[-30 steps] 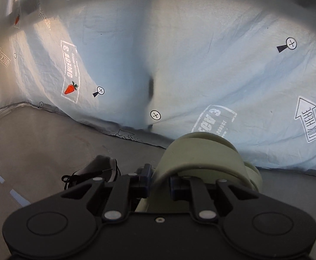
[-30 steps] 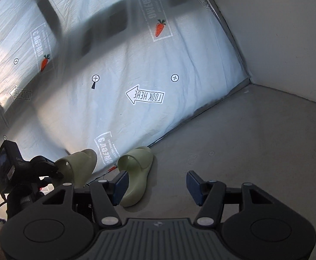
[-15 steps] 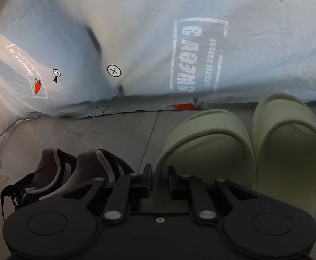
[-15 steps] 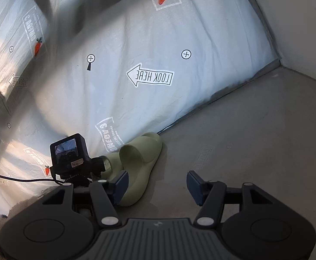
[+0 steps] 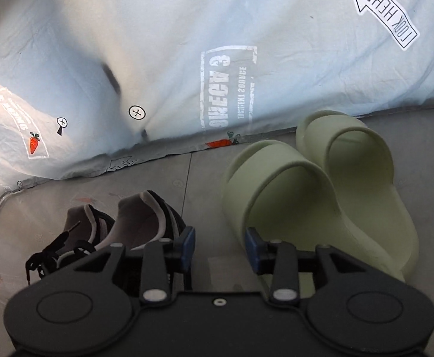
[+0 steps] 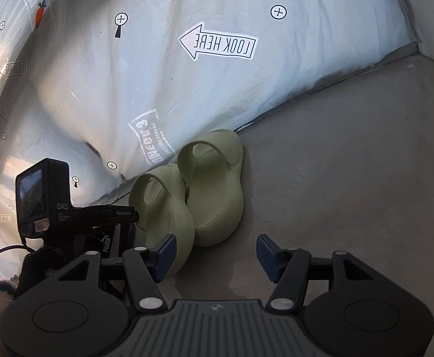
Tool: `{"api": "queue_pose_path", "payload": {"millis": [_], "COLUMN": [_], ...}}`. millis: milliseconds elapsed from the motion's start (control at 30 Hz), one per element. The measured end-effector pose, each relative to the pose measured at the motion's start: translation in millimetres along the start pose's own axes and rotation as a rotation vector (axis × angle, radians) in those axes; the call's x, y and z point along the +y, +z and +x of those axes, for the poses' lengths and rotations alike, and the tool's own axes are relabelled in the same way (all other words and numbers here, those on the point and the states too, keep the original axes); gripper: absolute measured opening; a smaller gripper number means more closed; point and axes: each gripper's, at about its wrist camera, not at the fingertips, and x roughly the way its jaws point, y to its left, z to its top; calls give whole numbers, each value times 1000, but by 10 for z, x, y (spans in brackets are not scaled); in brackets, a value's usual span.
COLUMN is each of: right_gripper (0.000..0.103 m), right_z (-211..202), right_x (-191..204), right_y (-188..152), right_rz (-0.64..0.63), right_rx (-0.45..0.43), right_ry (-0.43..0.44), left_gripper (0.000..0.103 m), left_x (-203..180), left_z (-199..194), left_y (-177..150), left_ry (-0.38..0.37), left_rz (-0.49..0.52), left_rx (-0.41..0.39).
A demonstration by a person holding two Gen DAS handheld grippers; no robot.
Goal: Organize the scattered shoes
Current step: 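Regrasp the green slide with the left gripper, align it with its mate, release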
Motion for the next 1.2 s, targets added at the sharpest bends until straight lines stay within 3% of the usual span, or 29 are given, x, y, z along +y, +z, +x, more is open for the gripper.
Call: {"api": "queue_pose_path", "payload": {"millis": [67,100,133,200,267,367,400,467,533,567,633,733,933,1100,1200], "right_gripper": [61,61,61,61,61,61,61,61,61,61,61,61,61,61,61], "right_z": [54,76,88,92,85,70,64,70,85,96,113,117,13,-179,-280], "right_x": [14,25,38,63,66,15,-10,-64,-129,-171,-237,-283,-291,-389,-461], "right_y": [45,64,76,89,83,49,35,7,-20,-29,-36,-24,15,-12,-58], "right_rz": [13,15,14,11,16,23,24,20,21,35,66,90,75,106,118], "right_rx": [-13,-22,-28,-42,-41,-19,-10,5,18,20,20,13,-27,-55,-64], "right_ry": [10,9,3,-7,-5,-10,-13,-29,-51,-61,-61,-60,-81,-107,-124], "left_gripper": [52,65,68,70,70,60,51,48,24,14,8,8,9,10,10], "left_x": [-125,-220,-349,-644,-886,-1041,-1076,-1155,-1197,-1183,-1113,-1037,-1147,-1083,-1195], "left_z": [-203,-246,-239,-69,232,704,809,959,964,952,901,804,395,169,6], "left_y": [100,154,226,390,540,689,703,708,736,767,834,834,560,328,126], "left_ry": [-62,-75,-71,-22,22,-13,-13,5,18,21,11,-43,-111,-150,-186], "left_rz": [27,49,85,182,268,342,348,376,399,378,307,210,168,20,-4], "left_rx": [-88,-123,-164,-224,-204,-44,-12,11,5,6,6,26,22,150,185]}}
